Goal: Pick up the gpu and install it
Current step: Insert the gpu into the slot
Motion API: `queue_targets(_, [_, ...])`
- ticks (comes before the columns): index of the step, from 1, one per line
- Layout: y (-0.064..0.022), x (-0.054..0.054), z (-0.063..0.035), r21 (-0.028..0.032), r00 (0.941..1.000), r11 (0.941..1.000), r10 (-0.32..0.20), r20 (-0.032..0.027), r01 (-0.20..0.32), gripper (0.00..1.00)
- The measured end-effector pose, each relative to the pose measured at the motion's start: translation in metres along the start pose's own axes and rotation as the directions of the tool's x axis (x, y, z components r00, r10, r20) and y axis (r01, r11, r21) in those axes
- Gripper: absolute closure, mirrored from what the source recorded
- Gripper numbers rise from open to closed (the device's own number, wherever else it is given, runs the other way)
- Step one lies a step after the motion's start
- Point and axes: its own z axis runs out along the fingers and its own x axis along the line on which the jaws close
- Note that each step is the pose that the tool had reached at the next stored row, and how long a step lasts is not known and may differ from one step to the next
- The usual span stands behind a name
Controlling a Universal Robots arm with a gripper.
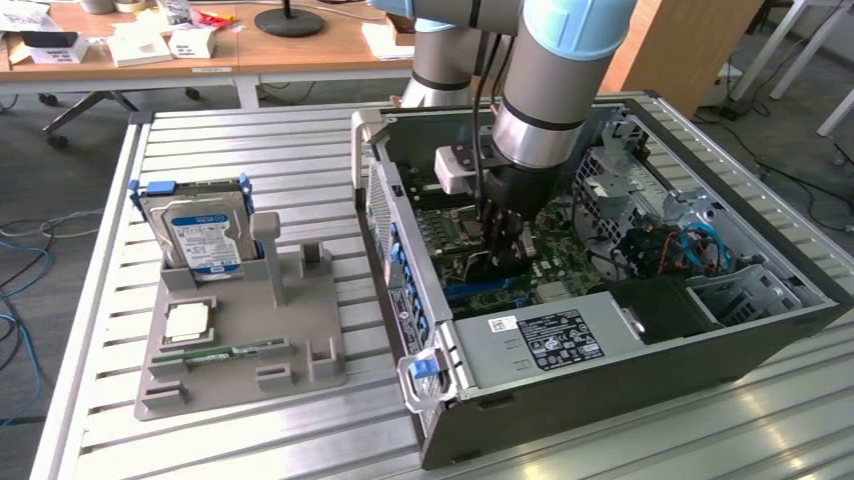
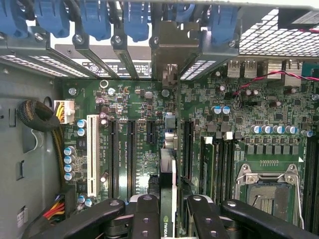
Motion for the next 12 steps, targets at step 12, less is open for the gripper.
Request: queue_targets(12, [0.0001, 0.0004, 0.0019, 0.0001, 1.0000, 1.0000, 0.002, -0.0004, -0.002, 0.74])
